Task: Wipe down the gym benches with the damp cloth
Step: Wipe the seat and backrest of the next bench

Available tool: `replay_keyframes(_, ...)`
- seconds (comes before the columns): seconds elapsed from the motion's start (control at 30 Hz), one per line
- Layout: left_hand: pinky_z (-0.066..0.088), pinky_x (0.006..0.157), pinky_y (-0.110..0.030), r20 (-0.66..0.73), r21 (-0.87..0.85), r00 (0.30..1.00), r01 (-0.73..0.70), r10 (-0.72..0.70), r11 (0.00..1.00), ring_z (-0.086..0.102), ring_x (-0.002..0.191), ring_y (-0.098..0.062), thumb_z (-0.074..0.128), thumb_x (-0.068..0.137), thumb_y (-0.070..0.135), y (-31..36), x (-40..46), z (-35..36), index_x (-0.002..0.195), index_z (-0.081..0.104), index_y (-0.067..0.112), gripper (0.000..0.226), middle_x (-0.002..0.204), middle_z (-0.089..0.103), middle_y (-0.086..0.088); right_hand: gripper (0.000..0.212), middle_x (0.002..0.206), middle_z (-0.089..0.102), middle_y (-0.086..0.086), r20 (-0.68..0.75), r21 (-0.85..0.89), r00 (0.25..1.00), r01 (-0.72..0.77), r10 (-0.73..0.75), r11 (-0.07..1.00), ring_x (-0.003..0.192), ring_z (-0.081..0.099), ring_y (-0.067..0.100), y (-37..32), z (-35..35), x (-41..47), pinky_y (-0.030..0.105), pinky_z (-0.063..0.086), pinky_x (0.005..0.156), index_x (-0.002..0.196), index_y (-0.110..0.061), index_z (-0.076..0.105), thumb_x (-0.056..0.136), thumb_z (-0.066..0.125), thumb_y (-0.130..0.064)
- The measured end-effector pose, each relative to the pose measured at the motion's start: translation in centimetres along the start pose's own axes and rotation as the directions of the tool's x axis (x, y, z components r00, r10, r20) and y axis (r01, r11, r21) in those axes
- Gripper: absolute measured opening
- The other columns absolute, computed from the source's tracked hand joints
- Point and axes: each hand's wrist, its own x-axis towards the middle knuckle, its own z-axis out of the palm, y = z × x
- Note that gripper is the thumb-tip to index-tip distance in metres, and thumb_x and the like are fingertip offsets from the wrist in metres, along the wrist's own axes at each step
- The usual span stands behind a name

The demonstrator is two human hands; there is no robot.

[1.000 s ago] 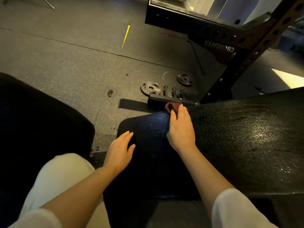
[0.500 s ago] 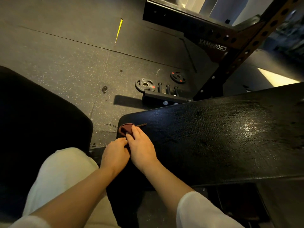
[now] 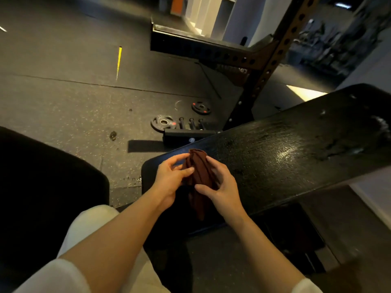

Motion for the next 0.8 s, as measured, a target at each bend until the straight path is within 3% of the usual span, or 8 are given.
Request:
replay_keyframes(0.13, 0.056, 0.057, -0.031, 0.086, -0.118, 0.995, 0.053, -0.043, 0.992, 0.068, 0.071, -0.019, 0.048, 0.088, -0.015, 1.7, -0.6, 1.4, 0.111, 0.062, 0.019, 0.043, 0.083, 0.07, -0.008, 0.091, 0.148, 0.041, 0.001, 0.111, 0.112, 0.994, -0.017, 0.005, 0.994, 0.134, 0.044, 0.014, -0.6, -2.4, -0.9, 0.038, 0.041, 0.108, 0.148, -0.023, 0.035, 0.071, 0.079, -0.002)
replay_keyframes(0.23, 0.058, 0.059, -0.034, 0.107, -0.103, 0.989, 0.115, -0.104, 0.988, 0.067, 0.073, -0.021, 0.049, 0.089, -0.015, 2.1, -1.0, 2.4, 0.106, 0.058, 0.022, 0.041, 0.085, 0.068, -0.011, 0.086, 0.142, 0.048, 0.003, 0.052, 0.083, 0.999, -0.001, -0.003, 0.997, 0.13, 0.049, 0.015, -1.1, -2.7, -1.1, 0.037, 0.043, 0.106, 0.146, -0.017, 0.039, 0.072, 0.081, -0.004)
replay_keyframes(0.37, 0.055, 0.064, -0.032, 0.142, 0.015, 0.982, 0.124, -0.125, 0.992, 0.066, 0.077, -0.021, 0.057, 0.089, -0.008, 0.7, -2.0, 3.4, 0.112, 0.053, 0.016, 0.034, 0.09, 0.067, -0.011, 0.054, 0.107, 0.07, 0.002, -0.148, -0.013, 0.988, -0.043, 0.04, 0.999, 0.1, 0.066, 0.011, -1.9, -3.1, -1.6, 0.031, 0.052, 0.09, 0.118, -0.011, 0.064, 0.068, 0.084, -0.006)
replay_keyframes(0.43, 0.049, 0.063, -0.025, 0.137, 0.168, 0.987, 0.063, -0.086, 0.984, 0.065, 0.084, -0.018, 0.066, 0.085, -0.001, -0.8, -2.1, 2.3, 0.112, 0.057, 0.019, 0.035, 0.097, 0.068, -0.009, 0.036, 0.087, 0.068, -0.003, -0.254, -0.181, 0.967, -0.071, 0.023, 0.981, 0.081, 0.065, 0.006, -1.9, -3.5, -2.4, 0.022, 0.05, 0.077, 0.095, -0.013, 0.069, 0.064, 0.087, -0.012)
replay_keyframes(0.5, 0.044, 0.065, -0.023, 0.043, 0.268, 0.998, 0.041, -0.054, 0.963, 0.063, 0.088, -0.018, 0.071, 0.082, 0.002, -2.4, -1.7, 0.3, 0.105, 0.062, 0.02, 0.03, 0.102, 0.068, -0.01, 0.032, 0.087, 0.056, -0.003, -0.382, -0.37, 0.922, -0.088, -0.066, 0.925, 0.075, 0.054, 0.004, -1.7, -4.3, -2.7, 0.016, 0.042, 0.071, 0.08, -0.015, 0.063, 0.06, 0.087, -0.016)
replay_keyframes(0.6, 0.045, 0.075, -0.03, -0.176, 0.324, 0.983, 0.105, -0.049, 0.94, 0.061, 0.092, -0.025, 0.067, 0.083, -0.002, -4.3, -1.2, -3.2, 0.097, 0.062, 0.013, 0.022, 0.102, 0.067, -0.015, 0.038, 0.099, 0.047, 0.004, -0.481, -0.415, 0.87, -0.117, -0.109, 0.902, 0.083, 0.047, 0.007, -1.6, -5.5, -2.3, 0.013, 0.038, 0.076, 0.087, -0.011, 0.055, 0.06, 0.08, -0.004)
replay_keyframes(0.67, 0.049, 0.084, -0.037, -0.249, 0.356, 0.966, 0.156, -0.067, 0.921, 0.061, 0.097, -0.03, 0.066, 0.084, -0.003, -5.4, -0.9, -5.1, 0.096, 0.061, 0.013, 0.021, 0.106, 0.066, -0.016, 0.042, 0.101, 0.052, 0.005, -0.491, -0.434, 0.867, -0.157, -0.087, 0.887, 0.093, 0.054, 0.017, -1.5, -5.4, -1.7, 0.022, 0.041, 0.079, 0.096, -0.013, 0.051, 0.065, 0.077, -0.001)
replay_keyframes(0.8, 0.046, 0.093, -0.037, -0.236, 0.458, 0.967, 0.195, -0.093, 0.867, 0.058, 0.107, -0.026, 0.066, 0.085, 0.0, -6.9, -1.1, -6.9, 0.112, 0.06, 0.012, 0.03, 0.119, 0.062, -0.014, 0.056, 0.131, 0.048, 0.014, -0.261, -0.73, 0.958, -0.115, -0.119, 0.674, 0.124, 0.043, 0.032, 0.0, -3.3, -1.2, 0.032, 0.036, 0.101, 0.117, -0.007, 0.051, 0.075, 0.08, -0.03)
